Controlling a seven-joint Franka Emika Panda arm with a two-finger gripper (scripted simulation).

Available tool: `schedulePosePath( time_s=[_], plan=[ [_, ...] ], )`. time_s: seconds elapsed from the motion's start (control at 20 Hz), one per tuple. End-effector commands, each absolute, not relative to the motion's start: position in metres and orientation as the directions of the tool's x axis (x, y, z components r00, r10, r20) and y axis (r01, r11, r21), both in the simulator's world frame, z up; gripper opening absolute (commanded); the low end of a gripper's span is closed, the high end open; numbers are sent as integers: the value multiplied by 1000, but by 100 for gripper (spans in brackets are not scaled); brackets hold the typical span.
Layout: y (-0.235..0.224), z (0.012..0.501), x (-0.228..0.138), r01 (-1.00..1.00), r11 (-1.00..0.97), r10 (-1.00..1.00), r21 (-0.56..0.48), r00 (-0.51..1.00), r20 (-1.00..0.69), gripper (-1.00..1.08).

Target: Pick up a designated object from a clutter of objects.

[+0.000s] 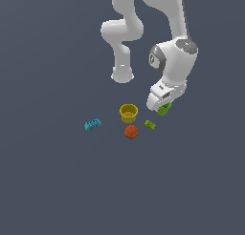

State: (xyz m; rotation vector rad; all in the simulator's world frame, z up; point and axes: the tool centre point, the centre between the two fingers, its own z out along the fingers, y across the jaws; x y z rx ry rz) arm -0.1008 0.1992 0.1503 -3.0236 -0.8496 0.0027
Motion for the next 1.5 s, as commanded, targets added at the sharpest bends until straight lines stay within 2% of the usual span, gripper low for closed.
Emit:
schedulePosePath(
  time_s=[0.0, 0.85, 1.45],
  plan=[
    [191, 176, -98, 521, -853, 521, -3, 853, 0, -100],
    [132, 334, -77, 520, -854, 520, -3, 854, 1, -100],
    [113, 386, -67, 519, -855, 519, 0, 855, 0, -100]
  ],
)
